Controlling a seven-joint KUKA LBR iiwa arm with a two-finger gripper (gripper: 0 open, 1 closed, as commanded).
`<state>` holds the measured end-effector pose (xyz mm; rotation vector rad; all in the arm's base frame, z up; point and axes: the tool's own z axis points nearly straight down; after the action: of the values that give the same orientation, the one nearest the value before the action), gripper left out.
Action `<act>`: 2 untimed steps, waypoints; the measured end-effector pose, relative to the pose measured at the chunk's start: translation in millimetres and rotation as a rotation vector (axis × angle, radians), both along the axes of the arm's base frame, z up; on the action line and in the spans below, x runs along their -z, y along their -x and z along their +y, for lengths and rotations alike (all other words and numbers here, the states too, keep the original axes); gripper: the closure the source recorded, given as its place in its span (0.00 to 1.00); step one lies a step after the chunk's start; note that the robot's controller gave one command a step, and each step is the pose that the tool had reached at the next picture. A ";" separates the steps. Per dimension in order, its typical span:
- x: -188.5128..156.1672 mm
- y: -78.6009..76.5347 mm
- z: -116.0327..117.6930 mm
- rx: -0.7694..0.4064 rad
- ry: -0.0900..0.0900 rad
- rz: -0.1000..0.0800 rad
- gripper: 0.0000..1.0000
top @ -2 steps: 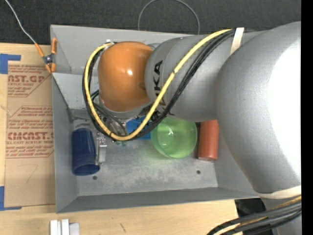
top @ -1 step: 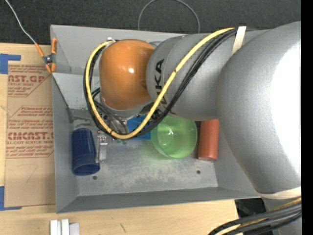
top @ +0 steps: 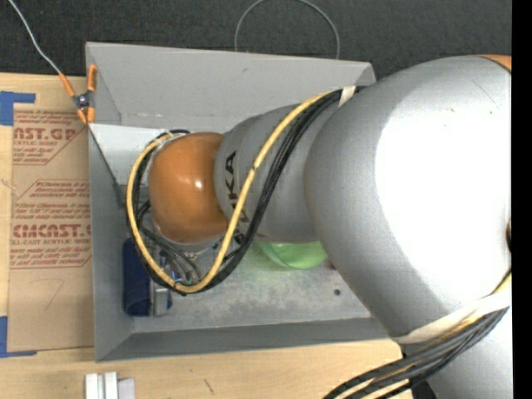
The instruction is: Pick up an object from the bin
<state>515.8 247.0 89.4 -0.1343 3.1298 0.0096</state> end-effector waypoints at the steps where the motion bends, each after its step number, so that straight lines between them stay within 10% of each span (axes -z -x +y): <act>1: 1.9 20.0 -8.5 -0.029 -0.017 -0.037 1.00; 2: 2.0 20.0 -8.4 -0.029 -0.017 -0.037 1.00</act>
Offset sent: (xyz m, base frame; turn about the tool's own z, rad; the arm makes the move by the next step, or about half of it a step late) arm 0.0000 0.0000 0.0000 0.0000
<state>495.8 238.6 87.4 -0.1773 3.0899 0.0342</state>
